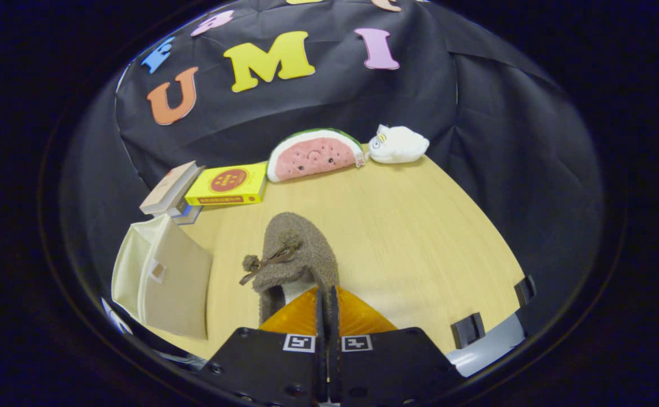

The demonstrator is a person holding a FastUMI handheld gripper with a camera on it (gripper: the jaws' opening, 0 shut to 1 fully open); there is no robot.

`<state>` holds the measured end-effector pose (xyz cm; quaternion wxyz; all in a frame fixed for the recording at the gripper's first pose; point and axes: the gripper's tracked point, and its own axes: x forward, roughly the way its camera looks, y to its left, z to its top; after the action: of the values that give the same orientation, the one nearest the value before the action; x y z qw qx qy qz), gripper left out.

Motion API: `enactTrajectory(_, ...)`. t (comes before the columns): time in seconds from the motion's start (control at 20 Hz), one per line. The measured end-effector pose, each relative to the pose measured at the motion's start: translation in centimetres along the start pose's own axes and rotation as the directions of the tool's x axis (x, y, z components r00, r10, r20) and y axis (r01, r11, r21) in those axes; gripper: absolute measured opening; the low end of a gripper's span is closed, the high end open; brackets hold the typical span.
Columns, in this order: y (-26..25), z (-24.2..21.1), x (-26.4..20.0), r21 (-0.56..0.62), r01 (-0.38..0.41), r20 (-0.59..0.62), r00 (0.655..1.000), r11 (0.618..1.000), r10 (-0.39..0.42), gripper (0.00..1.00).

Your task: Open the storage box then place both shoes into the box .Put the left shoe in first, then the right shoe, with the right side of both shoes facing outward in a uniform manner.

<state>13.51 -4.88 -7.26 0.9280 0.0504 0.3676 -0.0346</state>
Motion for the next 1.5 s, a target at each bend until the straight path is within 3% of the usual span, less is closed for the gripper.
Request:
enactTrajectory(0.5, 14.7, 2.9, -6.1, -0.063, -0.1, 0.125, 0.986, 0.993, 0.107, 0.02)
enactTrajectory(1.0, 28.2, 0.7, -4.2, -0.005, -0.226, 0.107, 0.968, 0.974, 0.225, 0.02)
enactTrajectory(1.25, 31.1, -2.2, -1.3, -0.014, -0.187, 0.089, 0.978, 0.982, 0.187, 0.02)
enactTrajectory(1.5, 31.5, -3.2, 0.4, -0.058, -0.113, 0.148, 0.982, 0.992, 0.12, 0.02)
